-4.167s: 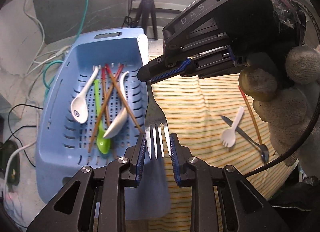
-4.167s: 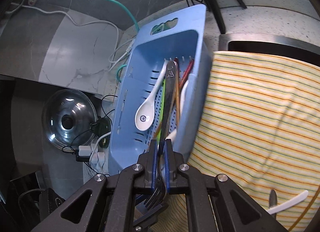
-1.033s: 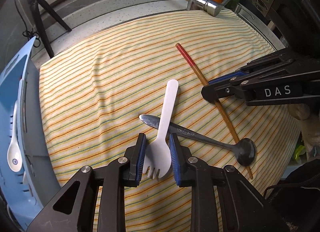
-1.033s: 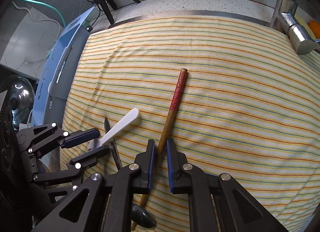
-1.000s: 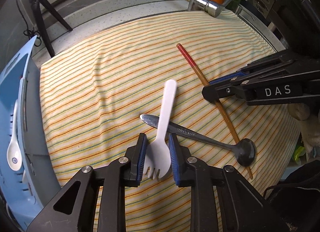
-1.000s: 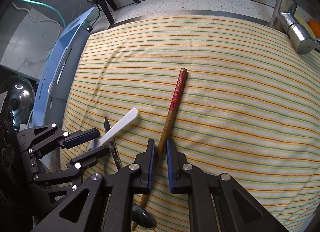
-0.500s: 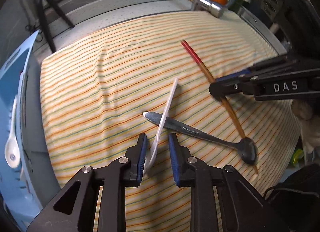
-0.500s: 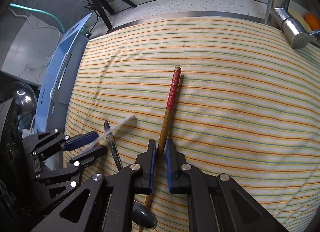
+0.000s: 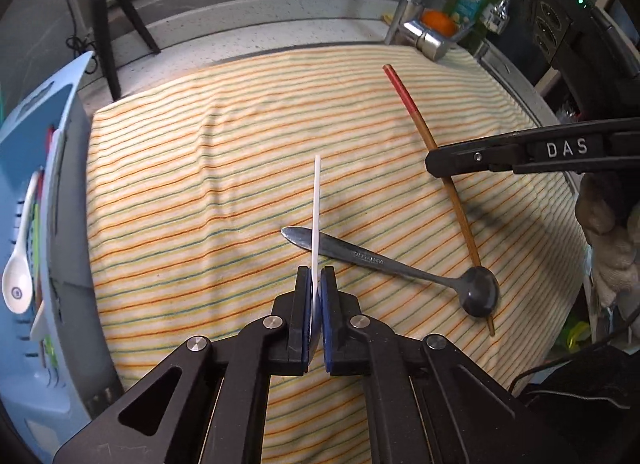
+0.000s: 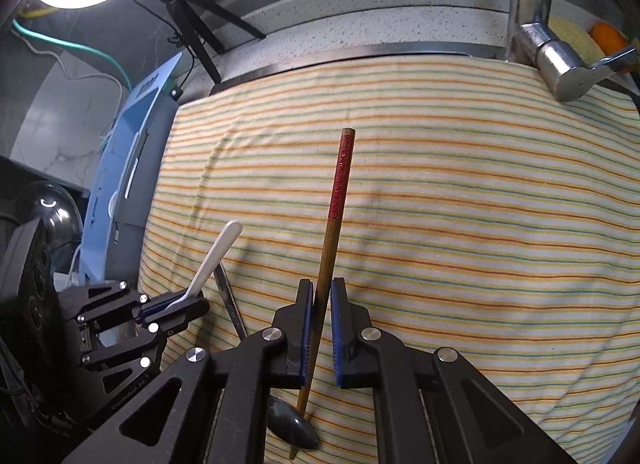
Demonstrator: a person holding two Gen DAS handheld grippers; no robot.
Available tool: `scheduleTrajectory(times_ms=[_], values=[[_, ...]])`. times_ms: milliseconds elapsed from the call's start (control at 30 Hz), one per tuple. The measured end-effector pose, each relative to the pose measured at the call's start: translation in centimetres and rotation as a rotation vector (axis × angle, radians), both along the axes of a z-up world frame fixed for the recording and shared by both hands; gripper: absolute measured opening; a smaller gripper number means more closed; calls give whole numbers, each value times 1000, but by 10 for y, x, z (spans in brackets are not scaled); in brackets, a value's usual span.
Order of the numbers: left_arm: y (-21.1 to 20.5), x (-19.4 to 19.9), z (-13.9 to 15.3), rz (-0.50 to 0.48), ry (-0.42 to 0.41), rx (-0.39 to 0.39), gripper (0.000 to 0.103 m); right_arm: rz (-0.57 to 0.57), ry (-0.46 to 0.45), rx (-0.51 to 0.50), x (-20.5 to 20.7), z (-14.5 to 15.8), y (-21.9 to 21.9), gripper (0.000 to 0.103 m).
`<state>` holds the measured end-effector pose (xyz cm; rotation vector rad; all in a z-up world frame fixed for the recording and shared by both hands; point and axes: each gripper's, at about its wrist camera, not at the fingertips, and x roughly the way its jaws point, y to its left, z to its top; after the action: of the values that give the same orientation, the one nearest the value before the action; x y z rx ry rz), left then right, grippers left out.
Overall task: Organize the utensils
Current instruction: 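Carry the spork and chopstick into the blue basket and open both grippers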
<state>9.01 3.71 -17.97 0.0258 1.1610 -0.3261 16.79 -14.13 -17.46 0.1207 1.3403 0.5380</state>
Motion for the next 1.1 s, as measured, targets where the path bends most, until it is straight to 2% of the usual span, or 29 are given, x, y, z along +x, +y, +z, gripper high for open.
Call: scheduleTrajectory(times_ms=[133,300,533,767,1100], values=[[13,-6,8,50,-21,-47,3,-6,-36,26,-2,17,-5,6],[27,-10,17,84,-42,-71,3,6,-123,35,-1,50,-6,6],[44,-12,32,125,-89,-85,3,-1,-186,65,12,82,-2,6],[72,-10,50,172,-135,-71,3,13,-176,135,23,98,24,6],[136,-18,62,271,-155,-37,3,96,-119,235,24,102,108,6]])
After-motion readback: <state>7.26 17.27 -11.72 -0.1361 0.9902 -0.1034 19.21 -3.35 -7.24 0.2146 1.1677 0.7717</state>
